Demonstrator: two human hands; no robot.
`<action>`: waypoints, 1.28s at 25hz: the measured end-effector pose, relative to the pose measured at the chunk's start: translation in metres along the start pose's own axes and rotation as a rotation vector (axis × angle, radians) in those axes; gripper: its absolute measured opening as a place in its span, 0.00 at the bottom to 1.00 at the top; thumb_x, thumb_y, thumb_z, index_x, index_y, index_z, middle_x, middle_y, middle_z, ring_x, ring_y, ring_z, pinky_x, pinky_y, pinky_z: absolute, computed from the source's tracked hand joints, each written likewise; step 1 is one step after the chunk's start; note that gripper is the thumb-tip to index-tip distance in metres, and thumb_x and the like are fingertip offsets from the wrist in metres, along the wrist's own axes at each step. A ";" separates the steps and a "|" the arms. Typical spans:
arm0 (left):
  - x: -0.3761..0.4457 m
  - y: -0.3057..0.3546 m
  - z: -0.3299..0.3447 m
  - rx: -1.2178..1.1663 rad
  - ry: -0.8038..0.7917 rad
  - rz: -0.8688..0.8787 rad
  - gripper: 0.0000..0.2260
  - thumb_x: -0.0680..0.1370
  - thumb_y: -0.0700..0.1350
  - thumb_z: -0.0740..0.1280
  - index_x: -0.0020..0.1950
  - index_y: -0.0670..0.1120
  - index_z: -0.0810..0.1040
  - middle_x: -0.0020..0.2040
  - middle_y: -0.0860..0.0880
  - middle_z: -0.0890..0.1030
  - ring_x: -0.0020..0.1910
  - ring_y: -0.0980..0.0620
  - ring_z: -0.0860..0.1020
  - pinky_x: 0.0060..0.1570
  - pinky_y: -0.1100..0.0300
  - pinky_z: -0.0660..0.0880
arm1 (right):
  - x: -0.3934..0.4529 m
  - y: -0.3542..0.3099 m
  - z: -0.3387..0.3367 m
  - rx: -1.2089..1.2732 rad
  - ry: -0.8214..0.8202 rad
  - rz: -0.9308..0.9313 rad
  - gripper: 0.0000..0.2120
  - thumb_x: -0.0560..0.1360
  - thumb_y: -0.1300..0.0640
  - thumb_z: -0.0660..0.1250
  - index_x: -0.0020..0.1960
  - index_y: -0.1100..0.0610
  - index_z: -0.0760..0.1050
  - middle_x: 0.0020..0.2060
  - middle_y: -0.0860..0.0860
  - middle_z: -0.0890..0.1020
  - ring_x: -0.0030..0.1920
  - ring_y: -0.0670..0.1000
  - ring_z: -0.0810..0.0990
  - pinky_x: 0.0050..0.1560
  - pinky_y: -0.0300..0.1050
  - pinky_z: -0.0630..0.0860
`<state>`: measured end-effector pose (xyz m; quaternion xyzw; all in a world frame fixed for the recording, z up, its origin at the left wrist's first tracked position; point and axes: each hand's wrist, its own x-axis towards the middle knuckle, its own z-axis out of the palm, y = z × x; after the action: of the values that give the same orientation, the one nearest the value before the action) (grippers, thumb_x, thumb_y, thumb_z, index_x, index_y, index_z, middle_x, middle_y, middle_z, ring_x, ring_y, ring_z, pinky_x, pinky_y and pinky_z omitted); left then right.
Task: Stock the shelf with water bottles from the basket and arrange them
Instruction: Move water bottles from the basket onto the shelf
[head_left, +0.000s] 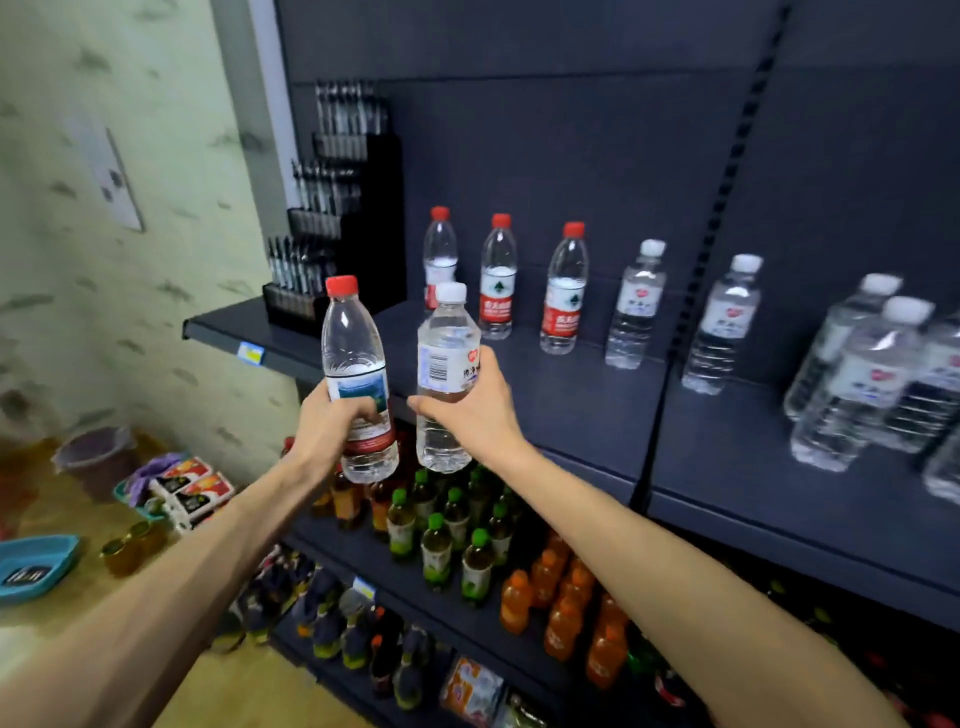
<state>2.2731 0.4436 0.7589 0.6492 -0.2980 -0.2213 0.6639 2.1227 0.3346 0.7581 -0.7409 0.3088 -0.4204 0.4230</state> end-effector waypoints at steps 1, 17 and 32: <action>-0.001 0.007 0.012 -0.001 -0.024 0.008 0.20 0.56 0.38 0.67 0.47 0.42 0.81 0.42 0.47 0.85 0.41 0.47 0.81 0.43 0.56 0.78 | 0.001 -0.002 -0.015 -0.031 0.042 -0.016 0.36 0.62 0.50 0.84 0.65 0.50 0.69 0.58 0.46 0.82 0.59 0.48 0.81 0.60 0.51 0.80; -0.017 0.032 0.129 0.001 -0.221 0.043 0.18 0.56 0.37 0.67 0.45 0.41 0.79 0.41 0.45 0.84 0.40 0.46 0.80 0.44 0.55 0.78 | 0.000 0.063 -0.223 -0.324 0.529 0.124 0.39 0.70 0.47 0.76 0.74 0.54 0.61 0.65 0.54 0.73 0.62 0.57 0.76 0.58 0.49 0.73; -0.013 0.040 0.150 0.072 -0.201 0.097 0.14 0.67 0.28 0.67 0.48 0.43 0.79 0.45 0.46 0.83 0.43 0.48 0.80 0.41 0.57 0.75 | 0.017 0.091 -0.292 -0.318 0.609 0.273 0.38 0.70 0.48 0.79 0.71 0.57 0.63 0.64 0.55 0.79 0.63 0.59 0.78 0.62 0.57 0.76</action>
<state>2.1575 0.3457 0.7939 0.6320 -0.4018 -0.2424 0.6168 1.8630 0.1720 0.7681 -0.5904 0.5780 -0.5079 0.2436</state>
